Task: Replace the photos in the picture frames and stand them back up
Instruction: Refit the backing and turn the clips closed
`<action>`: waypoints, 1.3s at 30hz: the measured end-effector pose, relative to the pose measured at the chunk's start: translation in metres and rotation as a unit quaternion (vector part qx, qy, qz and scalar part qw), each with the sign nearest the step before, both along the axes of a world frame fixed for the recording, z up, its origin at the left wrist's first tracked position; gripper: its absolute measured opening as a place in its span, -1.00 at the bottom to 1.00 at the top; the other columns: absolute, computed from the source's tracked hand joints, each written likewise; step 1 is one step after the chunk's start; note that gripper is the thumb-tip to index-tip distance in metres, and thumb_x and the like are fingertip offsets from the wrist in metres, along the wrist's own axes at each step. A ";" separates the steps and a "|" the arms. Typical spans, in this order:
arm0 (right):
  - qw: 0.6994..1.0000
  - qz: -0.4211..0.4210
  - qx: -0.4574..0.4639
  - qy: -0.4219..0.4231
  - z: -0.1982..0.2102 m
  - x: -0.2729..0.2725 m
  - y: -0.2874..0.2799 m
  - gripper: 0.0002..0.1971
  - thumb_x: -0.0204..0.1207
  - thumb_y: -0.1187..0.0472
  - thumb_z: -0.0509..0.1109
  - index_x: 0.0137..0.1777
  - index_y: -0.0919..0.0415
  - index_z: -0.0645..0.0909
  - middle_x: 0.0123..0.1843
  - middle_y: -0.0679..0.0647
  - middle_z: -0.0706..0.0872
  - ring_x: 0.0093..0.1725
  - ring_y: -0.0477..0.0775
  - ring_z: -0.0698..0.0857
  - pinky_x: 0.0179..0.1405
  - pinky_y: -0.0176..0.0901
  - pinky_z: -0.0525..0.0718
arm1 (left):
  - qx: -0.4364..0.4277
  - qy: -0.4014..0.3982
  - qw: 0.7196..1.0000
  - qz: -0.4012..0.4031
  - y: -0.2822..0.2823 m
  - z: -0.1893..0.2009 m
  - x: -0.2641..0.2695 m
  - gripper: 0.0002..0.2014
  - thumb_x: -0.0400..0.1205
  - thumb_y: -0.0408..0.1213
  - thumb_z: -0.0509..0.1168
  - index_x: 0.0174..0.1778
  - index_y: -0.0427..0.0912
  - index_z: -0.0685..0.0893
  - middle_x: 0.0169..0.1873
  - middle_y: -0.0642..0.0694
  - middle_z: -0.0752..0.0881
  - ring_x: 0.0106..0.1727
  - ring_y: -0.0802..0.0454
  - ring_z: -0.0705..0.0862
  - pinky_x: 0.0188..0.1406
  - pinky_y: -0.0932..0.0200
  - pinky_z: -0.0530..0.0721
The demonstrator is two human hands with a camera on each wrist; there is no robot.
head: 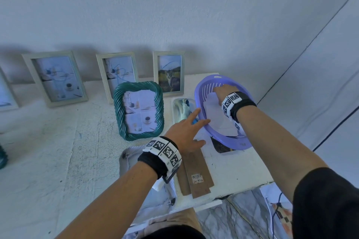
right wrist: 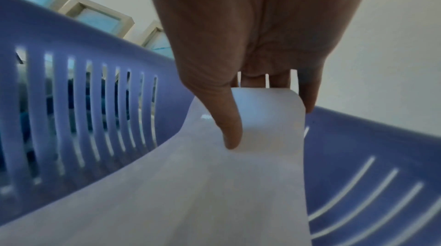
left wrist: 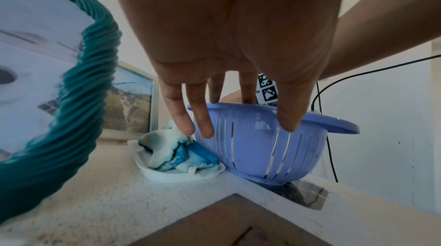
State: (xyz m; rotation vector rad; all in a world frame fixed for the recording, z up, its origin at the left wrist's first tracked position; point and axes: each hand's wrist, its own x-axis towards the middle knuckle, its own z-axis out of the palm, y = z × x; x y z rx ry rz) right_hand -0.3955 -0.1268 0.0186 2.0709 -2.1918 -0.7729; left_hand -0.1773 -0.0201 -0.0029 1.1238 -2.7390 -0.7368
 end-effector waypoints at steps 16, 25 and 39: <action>0.949 0.139 -0.176 -0.220 0.141 0.061 0.087 -0.85 0.46 0.27 0.24 -0.09 0.28 0.32 -0.11 0.16 0.41 -0.03 0.20 0.39 -0.19 -0.01 0.35 | 0.003 0.358 0.916 0.180 0.014 0.048 0.067 -0.65 0.65 -0.19 0.38 0.38 -0.03 0.61 0.20 0.02 0.69 0.10 0.20 0.69 0.08 0.14 0.69; 0.840 0.241 -0.219 -0.435 0.094 0.142 0.142 -0.77 0.52 0.21 0.39 0.04 0.27 0.42 -0.06 0.13 0.51 -0.15 0.11 0.45 -0.24 -0.03 0.42 | 0.089 0.391 0.881 0.251 0.057 0.045 0.146 -0.89 0.64 -0.36 0.39 0.05 -0.16 0.75 -0.19 -0.12 0.77 -0.25 -0.04 0.75 -0.22 0.13 0.76; 0.799 0.048 -0.039 -0.598 -0.035 0.169 0.222 -0.82 0.52 0.20 0.47 -0.08 0.12 0.48 -0.35 -0.01 0.62 -0.34 -0.10 0.59 -0.29 -0.21 0.52 | 0.187 0.273 0.873 0.358 0.116 -0.026 0.193 -0.91 0.55 -0.38 0.48 -0.08 -0.20 0.74 -0.23 -0.15 0.80 -0.28 -0.14 0.79 -0.29 0.17 0.79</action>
